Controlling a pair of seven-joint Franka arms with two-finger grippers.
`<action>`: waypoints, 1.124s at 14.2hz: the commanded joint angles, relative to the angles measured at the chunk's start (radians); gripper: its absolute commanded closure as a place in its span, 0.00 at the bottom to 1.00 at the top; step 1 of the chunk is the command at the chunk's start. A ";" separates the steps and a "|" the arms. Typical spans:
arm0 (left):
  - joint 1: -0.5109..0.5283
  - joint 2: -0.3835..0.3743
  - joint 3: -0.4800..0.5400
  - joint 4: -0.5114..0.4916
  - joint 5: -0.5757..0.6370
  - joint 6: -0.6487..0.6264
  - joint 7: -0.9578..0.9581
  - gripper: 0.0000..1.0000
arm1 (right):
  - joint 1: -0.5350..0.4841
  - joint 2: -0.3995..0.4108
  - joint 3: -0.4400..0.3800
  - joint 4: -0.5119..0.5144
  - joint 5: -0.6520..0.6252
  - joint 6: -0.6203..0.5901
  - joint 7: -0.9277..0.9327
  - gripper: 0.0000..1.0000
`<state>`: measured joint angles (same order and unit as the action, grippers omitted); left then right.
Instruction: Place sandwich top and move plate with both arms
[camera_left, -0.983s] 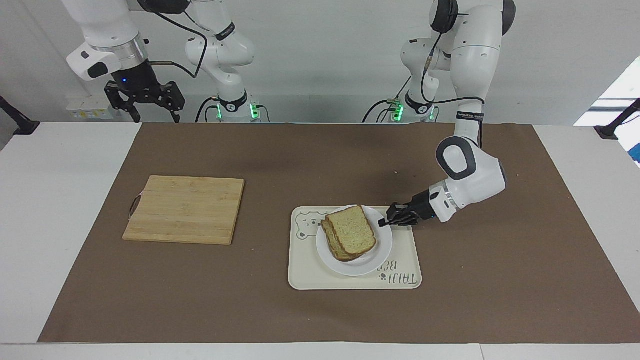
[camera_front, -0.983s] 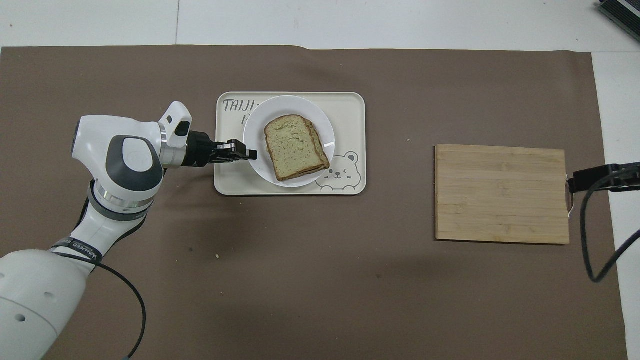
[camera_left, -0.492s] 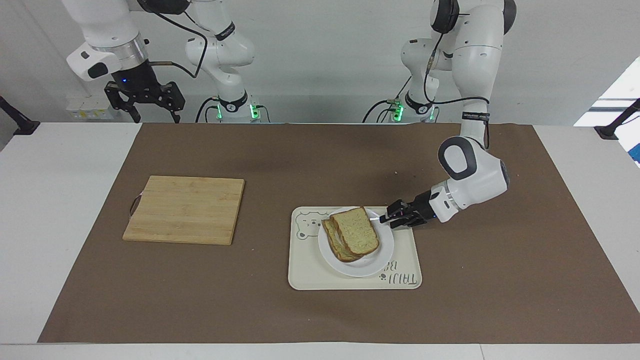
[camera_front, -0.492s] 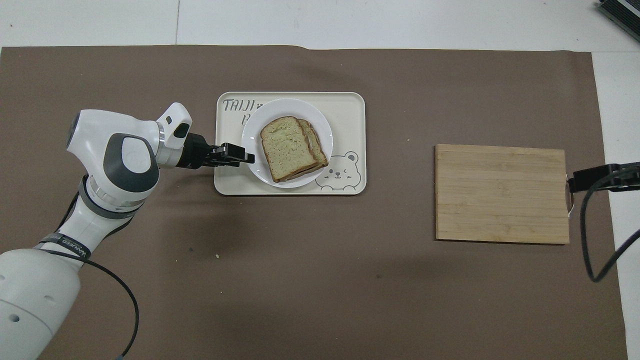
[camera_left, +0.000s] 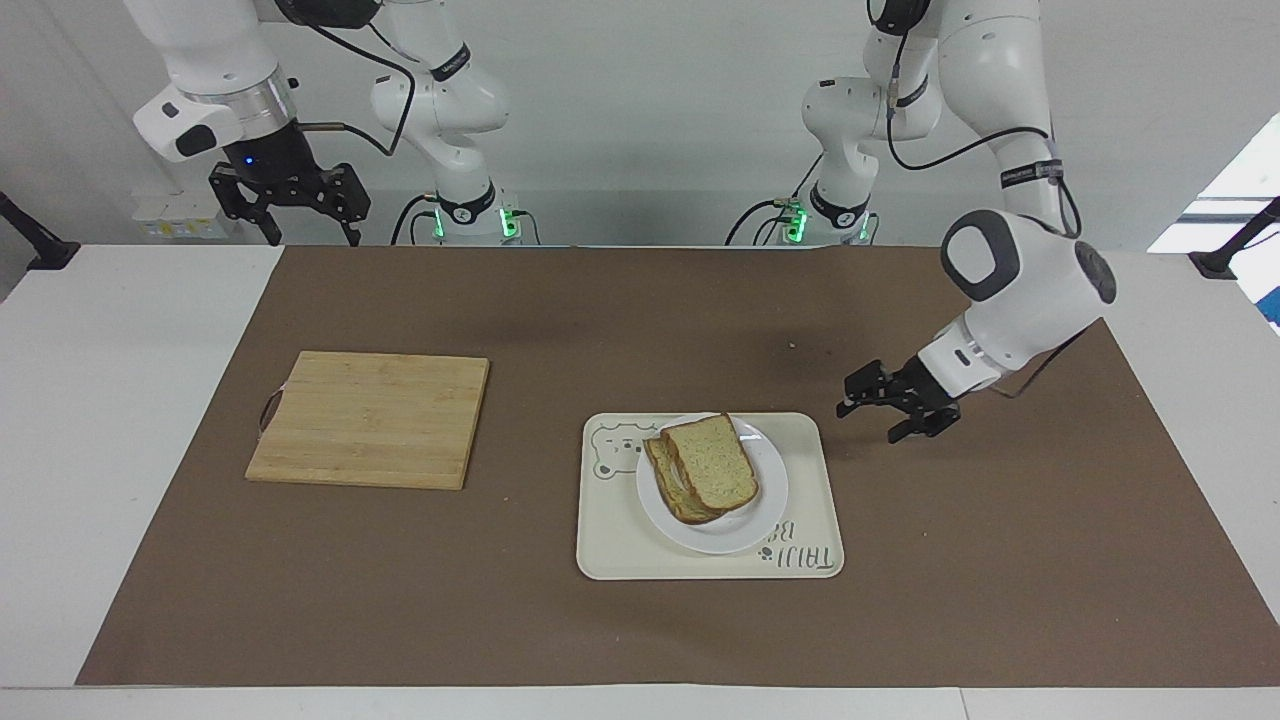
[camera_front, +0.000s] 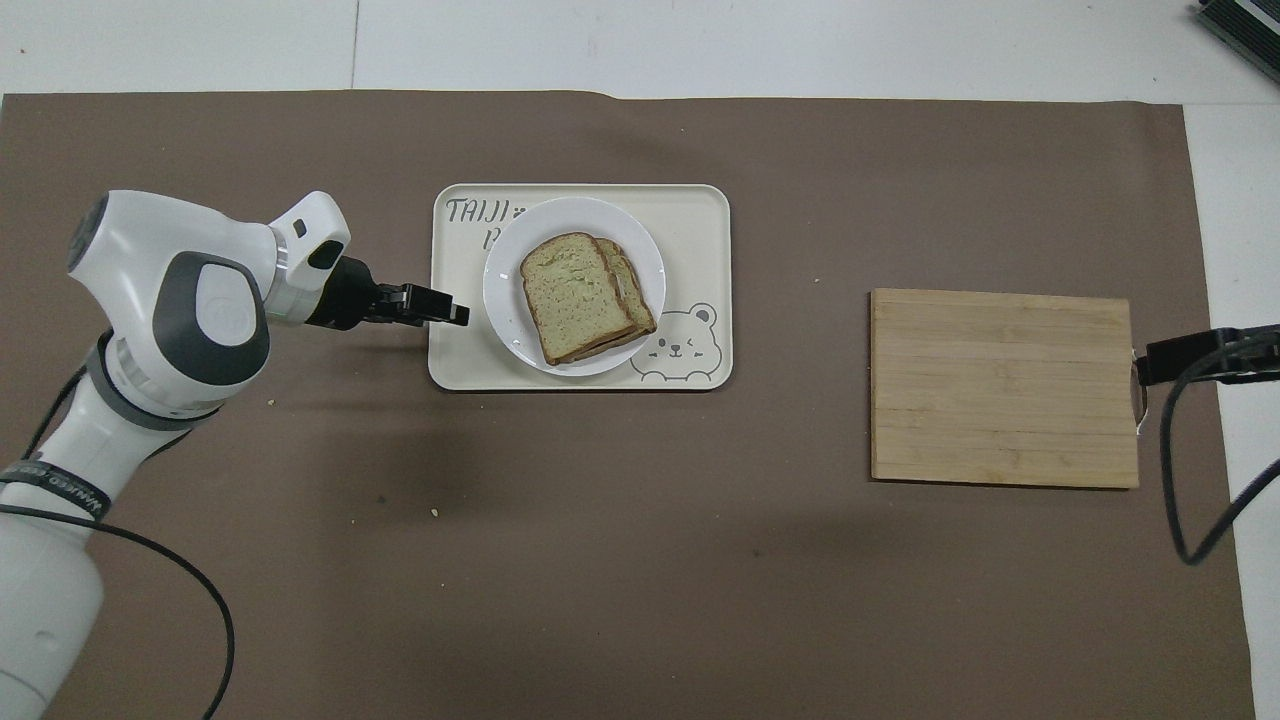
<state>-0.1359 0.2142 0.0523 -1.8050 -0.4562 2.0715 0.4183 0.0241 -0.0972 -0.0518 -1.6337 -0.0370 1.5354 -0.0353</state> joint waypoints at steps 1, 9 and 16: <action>0.002 -0.062 0.047 0.082 0.158 -0.097 -0.039 0.00 | -0.009 -0.004 0.003 -0.005 0.005 0.000 -0.026 0.00; 0.001 -0.150 0.118 0.426 0.432 -0.600 -0.036 0.00 | -0.009 -0.004 0.003 -0.005 0.005 0.000 -0.026 0.00; -0.001 -0.256 0.113 0.386 0.442 -0.702 -0.041 0.00 | -0.009 -0.004 0.003 -0.005 0.005 0.000 -0.025 0.00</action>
<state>-0.1347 -0.0125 0.1707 -1.3855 -0.0311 1.3869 0.3906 0.0241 -0.0972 -0.0518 -1.6337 -0.0370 1.5354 -0.0353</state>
